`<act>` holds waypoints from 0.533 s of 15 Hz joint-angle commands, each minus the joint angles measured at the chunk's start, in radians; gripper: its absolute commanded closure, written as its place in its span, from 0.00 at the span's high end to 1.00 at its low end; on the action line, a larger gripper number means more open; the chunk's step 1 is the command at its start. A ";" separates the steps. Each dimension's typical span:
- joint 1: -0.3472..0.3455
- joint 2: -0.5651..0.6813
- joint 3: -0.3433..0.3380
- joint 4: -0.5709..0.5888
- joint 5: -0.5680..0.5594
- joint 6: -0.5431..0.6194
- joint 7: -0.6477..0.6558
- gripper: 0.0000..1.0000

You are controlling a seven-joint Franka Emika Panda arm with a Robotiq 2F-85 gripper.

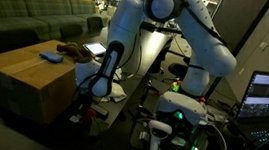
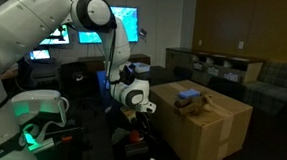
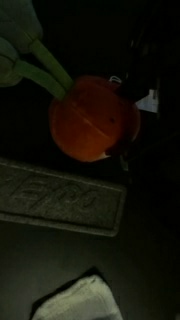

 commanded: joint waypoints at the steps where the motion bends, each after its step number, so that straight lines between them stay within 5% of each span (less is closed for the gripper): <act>1: -0.037 0.011 0.035 0.014 0.034 -0.008 -0.050 0.13; 8: -0.114 -0.052 0.090 0.001 0.042 -0.108 -0.132 0.07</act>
